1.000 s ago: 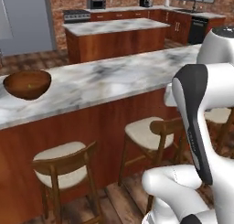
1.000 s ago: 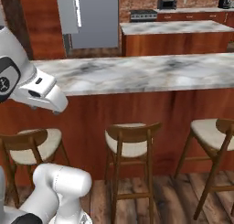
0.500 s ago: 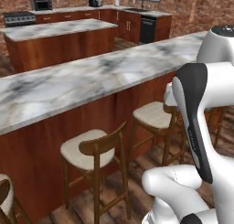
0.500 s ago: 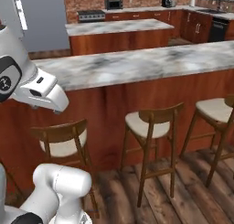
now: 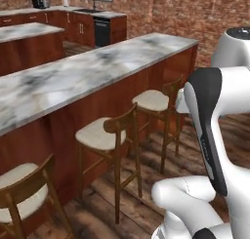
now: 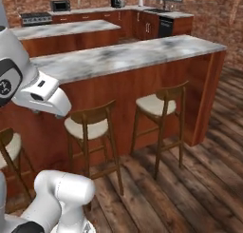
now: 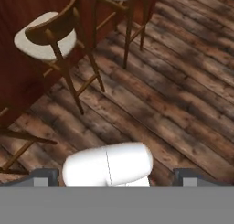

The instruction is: There is a bowl on the dining counter. Grab a lemon wedge from the fridge and place it in the bowl. Then get the liquor bottle and glass cup from the cabinet and place them next to the bowl.

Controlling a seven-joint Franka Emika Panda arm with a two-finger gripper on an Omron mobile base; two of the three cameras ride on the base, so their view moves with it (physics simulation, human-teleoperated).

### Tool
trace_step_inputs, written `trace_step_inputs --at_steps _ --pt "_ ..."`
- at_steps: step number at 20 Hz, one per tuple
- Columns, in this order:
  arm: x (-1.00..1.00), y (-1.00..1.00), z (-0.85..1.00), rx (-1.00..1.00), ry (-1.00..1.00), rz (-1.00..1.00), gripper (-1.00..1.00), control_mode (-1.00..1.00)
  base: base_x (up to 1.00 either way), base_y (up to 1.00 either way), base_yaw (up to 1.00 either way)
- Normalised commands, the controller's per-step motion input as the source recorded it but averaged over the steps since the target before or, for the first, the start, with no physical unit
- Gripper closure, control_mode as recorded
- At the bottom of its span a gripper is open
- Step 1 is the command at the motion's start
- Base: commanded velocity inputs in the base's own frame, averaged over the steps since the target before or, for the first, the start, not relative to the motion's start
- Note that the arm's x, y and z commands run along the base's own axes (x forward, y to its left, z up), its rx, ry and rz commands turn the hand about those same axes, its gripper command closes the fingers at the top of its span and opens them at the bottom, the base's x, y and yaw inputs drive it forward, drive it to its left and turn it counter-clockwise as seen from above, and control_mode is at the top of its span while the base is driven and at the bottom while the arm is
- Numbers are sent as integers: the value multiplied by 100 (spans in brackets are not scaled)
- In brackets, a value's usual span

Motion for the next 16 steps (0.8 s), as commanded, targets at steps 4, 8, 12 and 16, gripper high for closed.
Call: trace_step_inputs --at_steps 4,8,12,16 --pt "0 0 0 0 0 0 -100 100 32 -100 -23" --pt "0 0 0 0 0 0 -100 100 51 -100 -15" --pt "0 0 0 0 0 0 -100 100 76 -100 -6" --pt "0 0 0 0 0 0 -100 100 92 -100 0"
